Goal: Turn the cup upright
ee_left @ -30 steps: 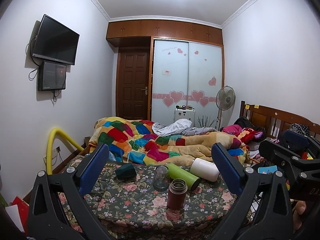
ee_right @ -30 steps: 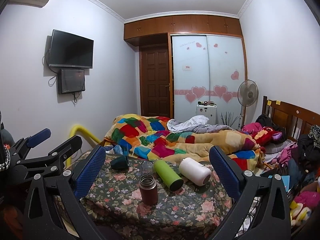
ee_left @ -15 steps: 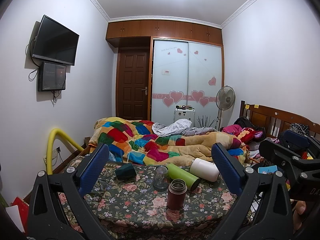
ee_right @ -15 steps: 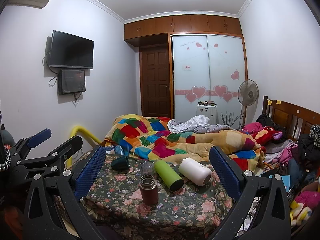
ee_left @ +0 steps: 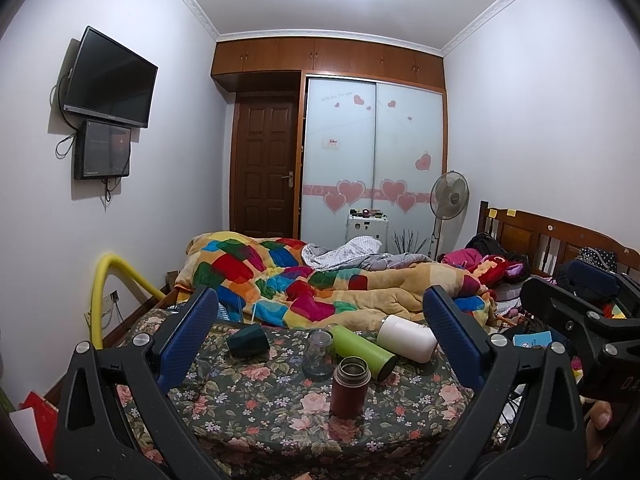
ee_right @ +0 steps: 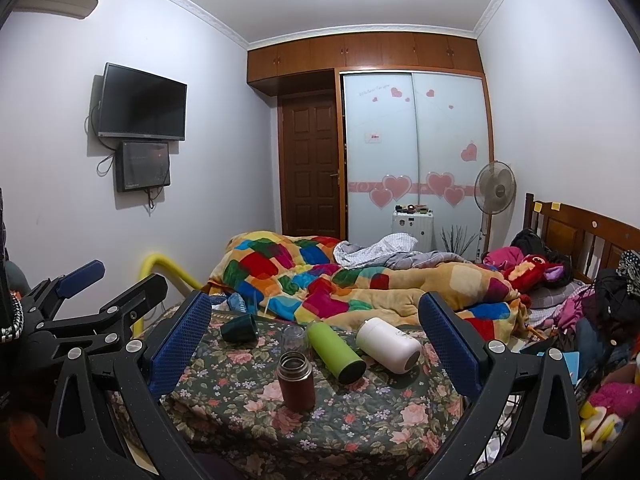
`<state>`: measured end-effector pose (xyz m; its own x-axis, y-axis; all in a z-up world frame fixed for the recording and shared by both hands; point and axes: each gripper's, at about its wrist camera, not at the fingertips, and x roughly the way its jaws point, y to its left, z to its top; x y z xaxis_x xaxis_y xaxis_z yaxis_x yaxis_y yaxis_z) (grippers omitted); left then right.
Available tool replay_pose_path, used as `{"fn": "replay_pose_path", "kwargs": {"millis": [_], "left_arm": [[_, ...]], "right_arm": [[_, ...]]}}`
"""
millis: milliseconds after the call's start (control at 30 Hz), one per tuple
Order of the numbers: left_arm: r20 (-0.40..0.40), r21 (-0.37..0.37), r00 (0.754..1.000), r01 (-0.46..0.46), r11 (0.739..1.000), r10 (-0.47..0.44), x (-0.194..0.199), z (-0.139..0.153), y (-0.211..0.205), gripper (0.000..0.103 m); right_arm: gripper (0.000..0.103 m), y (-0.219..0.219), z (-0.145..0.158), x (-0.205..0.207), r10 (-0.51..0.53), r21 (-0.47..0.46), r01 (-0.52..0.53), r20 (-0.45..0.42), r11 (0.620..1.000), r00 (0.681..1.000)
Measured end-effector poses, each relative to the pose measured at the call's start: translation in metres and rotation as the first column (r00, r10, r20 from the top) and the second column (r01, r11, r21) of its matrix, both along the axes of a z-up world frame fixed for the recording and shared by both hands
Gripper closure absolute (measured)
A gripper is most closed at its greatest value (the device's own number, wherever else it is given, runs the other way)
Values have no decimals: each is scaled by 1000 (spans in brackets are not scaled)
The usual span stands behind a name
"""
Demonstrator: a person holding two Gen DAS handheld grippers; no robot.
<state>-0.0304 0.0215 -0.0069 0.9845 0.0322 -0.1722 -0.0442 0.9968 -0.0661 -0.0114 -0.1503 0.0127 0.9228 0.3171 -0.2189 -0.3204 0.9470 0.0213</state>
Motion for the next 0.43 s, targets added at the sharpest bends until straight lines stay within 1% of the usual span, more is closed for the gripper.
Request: {"fn": "replay_pose_path", "kwargs": {"millis": [433], "left_arm": [[-11,-18,1000,19,1000,-19,5,-7,12,0]], "right_arm": [[0,6,1,8,-11,-18,11,-21,1000,1000]]}}
